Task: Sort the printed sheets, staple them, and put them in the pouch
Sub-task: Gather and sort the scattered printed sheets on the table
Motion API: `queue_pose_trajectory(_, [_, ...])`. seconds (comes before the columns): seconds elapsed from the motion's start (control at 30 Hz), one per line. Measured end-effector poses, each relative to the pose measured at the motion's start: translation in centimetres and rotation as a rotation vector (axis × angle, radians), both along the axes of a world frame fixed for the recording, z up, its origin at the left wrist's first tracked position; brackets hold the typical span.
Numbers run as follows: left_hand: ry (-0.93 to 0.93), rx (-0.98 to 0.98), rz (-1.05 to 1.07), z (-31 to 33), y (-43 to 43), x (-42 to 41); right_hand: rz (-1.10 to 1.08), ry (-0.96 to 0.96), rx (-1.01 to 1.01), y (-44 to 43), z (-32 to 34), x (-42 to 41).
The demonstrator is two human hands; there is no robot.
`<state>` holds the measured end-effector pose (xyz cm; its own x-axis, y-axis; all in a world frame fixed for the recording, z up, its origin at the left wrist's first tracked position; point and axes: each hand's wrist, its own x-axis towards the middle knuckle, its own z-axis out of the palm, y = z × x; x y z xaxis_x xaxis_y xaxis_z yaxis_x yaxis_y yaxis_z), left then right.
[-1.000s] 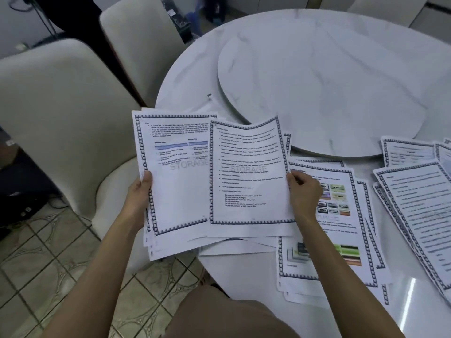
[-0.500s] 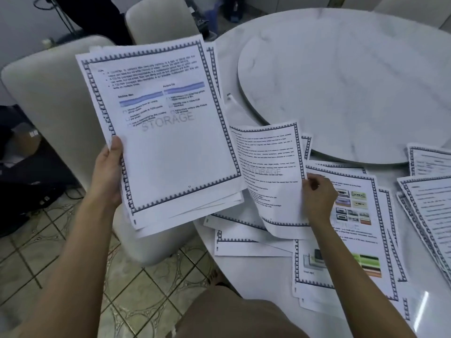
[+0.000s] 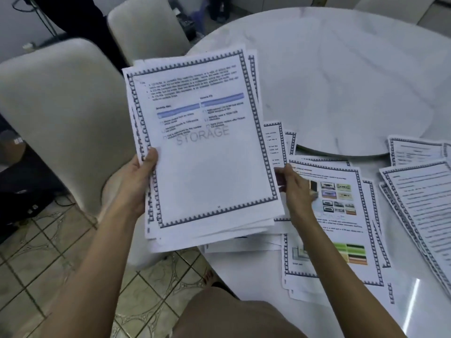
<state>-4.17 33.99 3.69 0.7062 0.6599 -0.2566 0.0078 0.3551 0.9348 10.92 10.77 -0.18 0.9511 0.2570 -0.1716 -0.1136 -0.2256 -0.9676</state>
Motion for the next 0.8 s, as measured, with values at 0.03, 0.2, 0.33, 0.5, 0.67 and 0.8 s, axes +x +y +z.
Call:
queue_pose_trajectory(0.03, [0.020,-0.016,-0.018,-0.5,-0.9,0.2,-0.011,0.078,0.073,-0.2,0.2,-0.2])
queue_pose_trajectory(0.2, [0.072,-0.079,-0.164,-2.4,-4.3,0.4,-0.014,0.128,0.150,-3.2,0.6,-0.6])
queue_pose_trajectory(0.33, [0.067,-0.121,-0.163,-3.2,-6.5,0.8,0.058,0.058,0.018,-5.2,0.6,-0.7])
queue_pose_trajectory(0.5, [0.072,-0.142,-0.144,-3.5,-8.6,0.7,0.042,0.047,-0.012,-6.4,0.4,-0.7])
queue_pose_trajectory(0.67, [0.102,-0.126,-0.075,-4.2,-9.8,0.5,0.066,-0.045,-0.085,-7.8,0.2,-0.3])
queue_pose_trajectory(0.8, [0.141,-0.083,-0.033,-4.6,-10.4,0.3,0.062,-0.094,-0.163,-8.5,0.1,-0.1])
